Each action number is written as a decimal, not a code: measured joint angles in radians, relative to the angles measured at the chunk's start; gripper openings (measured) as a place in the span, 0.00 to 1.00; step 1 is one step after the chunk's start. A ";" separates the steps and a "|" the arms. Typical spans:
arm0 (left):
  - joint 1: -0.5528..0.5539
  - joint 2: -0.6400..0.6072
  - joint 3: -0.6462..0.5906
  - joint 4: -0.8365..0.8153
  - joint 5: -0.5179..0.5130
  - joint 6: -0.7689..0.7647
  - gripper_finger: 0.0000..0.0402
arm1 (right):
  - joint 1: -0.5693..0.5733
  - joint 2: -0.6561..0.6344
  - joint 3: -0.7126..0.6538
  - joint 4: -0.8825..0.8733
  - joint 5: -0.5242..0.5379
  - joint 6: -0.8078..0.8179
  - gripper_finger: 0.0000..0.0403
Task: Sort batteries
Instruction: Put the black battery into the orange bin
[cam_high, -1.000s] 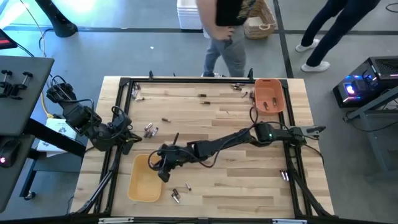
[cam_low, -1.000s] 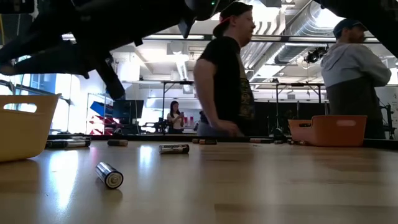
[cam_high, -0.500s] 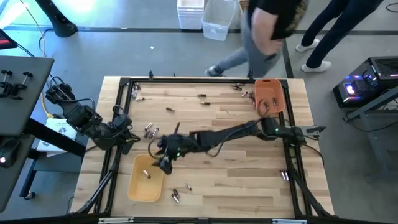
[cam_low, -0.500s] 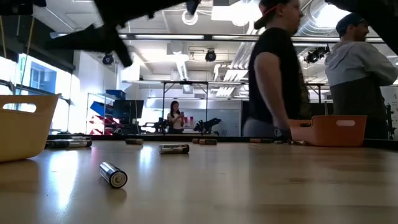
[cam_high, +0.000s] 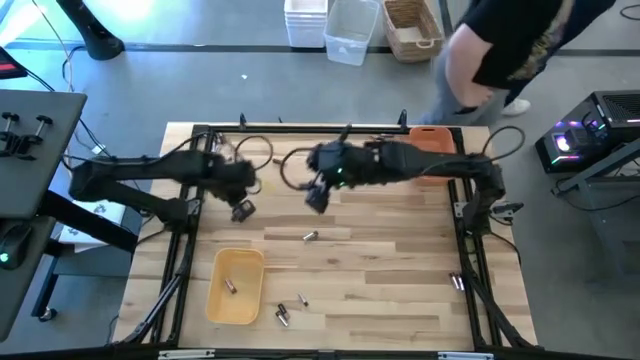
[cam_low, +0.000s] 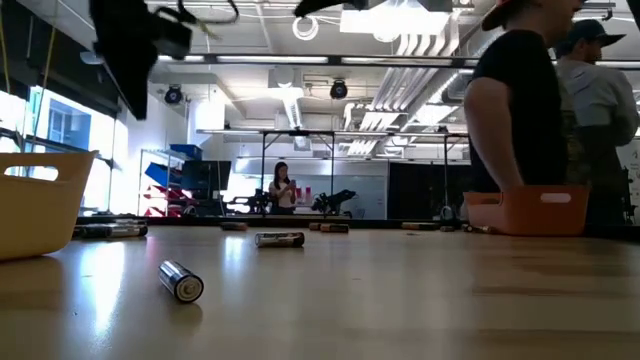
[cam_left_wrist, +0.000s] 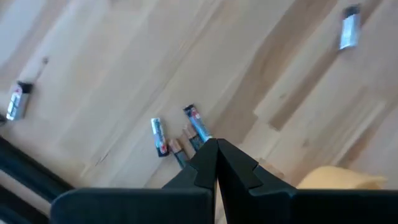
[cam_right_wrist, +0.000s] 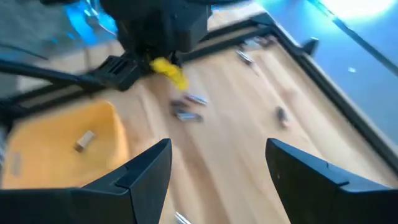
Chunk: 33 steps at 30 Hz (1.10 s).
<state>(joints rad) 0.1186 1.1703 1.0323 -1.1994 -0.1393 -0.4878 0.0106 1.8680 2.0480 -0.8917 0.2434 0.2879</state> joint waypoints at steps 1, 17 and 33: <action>0.030 0.024 0.000 0.013 0.022 0.034 0.01 | -0.014 -0.008 -0.002 -0.039 -0.004 -0.020 0.62; -0.279 0.125 0.006 0.406 0.385 0.013 0.17 | -0.225 -0.015 -0.120 -0.232 -0.513 -0.435 0.62; -0.622 0.455 0.154 0.515 0.120 0.700 0.54 | 0.218 -0.216 -0.119 -0.232 0.079 0.394 0.62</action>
<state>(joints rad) -0.5031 1.6248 1.1864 -0.6839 -0.0189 0.2119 0.2282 1.6519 1.9285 -1.1241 0.3221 0.6817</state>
